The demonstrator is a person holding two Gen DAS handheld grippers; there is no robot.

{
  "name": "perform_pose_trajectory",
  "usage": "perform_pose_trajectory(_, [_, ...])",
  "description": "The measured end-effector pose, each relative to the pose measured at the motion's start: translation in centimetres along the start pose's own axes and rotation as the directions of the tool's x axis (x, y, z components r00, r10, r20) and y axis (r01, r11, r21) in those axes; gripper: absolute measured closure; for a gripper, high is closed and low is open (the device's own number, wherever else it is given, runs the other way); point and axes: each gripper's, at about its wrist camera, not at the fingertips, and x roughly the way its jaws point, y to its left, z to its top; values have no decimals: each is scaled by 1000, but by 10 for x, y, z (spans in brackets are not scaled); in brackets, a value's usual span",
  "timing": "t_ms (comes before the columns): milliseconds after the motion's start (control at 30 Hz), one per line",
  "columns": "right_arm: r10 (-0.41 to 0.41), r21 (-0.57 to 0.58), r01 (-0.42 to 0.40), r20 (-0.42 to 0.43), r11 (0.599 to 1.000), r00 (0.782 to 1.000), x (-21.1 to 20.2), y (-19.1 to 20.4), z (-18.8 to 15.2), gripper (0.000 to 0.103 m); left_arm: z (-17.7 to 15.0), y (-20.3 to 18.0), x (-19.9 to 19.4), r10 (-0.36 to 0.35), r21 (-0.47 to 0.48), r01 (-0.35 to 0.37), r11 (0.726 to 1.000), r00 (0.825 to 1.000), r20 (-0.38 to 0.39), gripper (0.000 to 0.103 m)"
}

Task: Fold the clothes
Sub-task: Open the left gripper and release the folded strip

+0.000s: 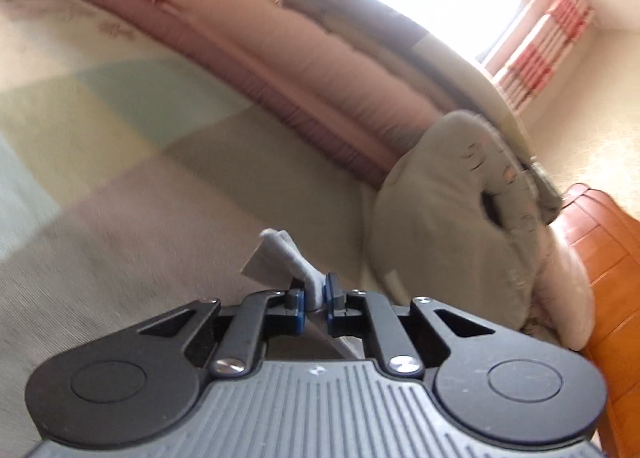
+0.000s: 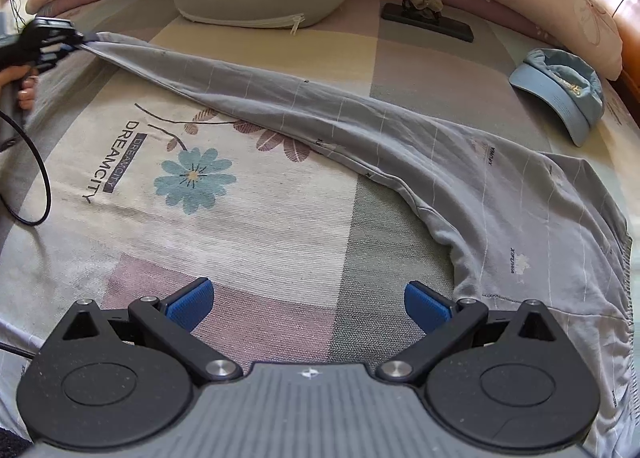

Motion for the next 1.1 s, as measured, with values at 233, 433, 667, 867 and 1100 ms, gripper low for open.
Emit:
perform_pose_trajectory(233, [21,-18,-21,10,1000,1000,1,5,1,0,7,6,-20,204,134,-202,970,979,-5,89])
perform_pose_trajectory(433, [27,-56,-24,58,998,998,-4,6,2,8,4,10,-34,240,145,-235,961,971,-20,79])
perform_pose_trajectory(667, [39,-115,-30,77,993,996,4,3,7,49,-52,-59,-44,147,470,-107,876,988,-49,67])
perform_pose_trajectory(867, [26,-187,-6,104,982,994,13,-4,15,68,-105,-122,-47,74,680,50,732,986,-153,55])
perform_pose_trajectory(1100, [-4,-306,50,148,951,989,36,-25,35,69,-131,-159,-54,30,656,119,745,977,-211,53])
